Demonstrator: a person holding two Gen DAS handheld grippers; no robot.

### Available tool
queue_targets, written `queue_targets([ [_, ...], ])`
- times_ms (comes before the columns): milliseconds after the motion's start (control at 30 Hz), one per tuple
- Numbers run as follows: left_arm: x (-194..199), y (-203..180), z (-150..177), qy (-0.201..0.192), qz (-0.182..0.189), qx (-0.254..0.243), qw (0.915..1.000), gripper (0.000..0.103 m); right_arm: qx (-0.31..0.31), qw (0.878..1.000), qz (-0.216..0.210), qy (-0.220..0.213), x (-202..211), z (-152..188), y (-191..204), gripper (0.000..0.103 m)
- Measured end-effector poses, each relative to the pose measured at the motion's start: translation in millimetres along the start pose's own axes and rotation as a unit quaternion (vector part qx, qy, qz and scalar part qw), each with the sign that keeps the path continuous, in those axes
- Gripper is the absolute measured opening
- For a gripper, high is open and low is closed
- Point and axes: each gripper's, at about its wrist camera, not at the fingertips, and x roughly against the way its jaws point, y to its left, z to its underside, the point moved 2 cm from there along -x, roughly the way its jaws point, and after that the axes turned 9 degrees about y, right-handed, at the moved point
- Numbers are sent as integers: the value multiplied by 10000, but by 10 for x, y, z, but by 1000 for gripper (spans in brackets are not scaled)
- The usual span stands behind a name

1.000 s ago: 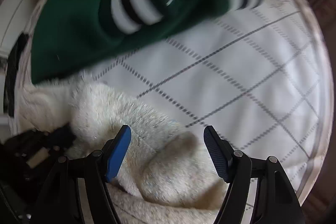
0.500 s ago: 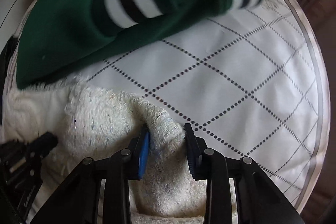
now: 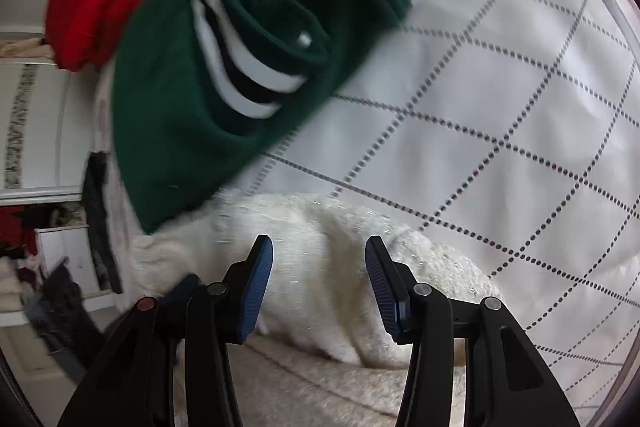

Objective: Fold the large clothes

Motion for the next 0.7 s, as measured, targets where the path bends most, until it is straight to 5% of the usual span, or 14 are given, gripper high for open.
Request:
queue_targets([
  [233, -430, -60, -141, 292, -776, -331, 9960, 82, 75, 9998, -112, 129, -50, 87, -102, 50],
  [300, -411, -78, -117, 262, -987, -465, 9937, 82, 197, 9987, 365, 310, -111, 54, -126, 24],
  [333, -384, -64, -107, 250, -993, -449, 9937, 82, 187, 9969, 700, 301, -141, 43, -187, 0],
  [367, -347, -42, -92, 242, -982, -414, 9940, 82, 95, 9953, 930, 254, -123, 20, -255, 0],
  [467, -160, 51, -30, 164, -1011, -195, 9946, 82, -179, 9969, 765, 98, 9, 36, -339, 4],
  [600, 143, 318, 72, -110, -1203, 227, 9924, 82, 178, 9995, -194, 148, 243, 156, -285, 9],
  [700, 170, 544, 135, -20, -1312, 451, 9903, 82, 513, 9973, 435, 302, 162, 229, -263, 10],
])
